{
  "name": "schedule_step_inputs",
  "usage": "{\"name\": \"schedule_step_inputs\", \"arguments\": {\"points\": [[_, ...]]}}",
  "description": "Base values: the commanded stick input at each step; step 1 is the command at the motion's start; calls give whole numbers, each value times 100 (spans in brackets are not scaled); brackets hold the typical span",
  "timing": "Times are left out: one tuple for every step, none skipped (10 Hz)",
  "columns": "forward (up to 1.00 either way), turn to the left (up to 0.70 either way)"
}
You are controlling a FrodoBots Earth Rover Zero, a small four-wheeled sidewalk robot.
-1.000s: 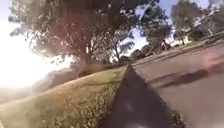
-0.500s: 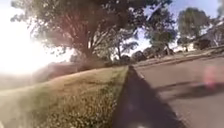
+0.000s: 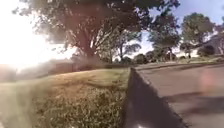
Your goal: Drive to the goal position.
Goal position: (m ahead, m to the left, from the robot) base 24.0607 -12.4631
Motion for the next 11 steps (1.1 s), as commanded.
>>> {"name": "schedule_step_inputs", "arguments": {"points": [[84,0],[84,0],[84,0],[84,0],[84,0],[84,0],[84,0],[84,0],[83,0],[82,0],[80,0]]}}
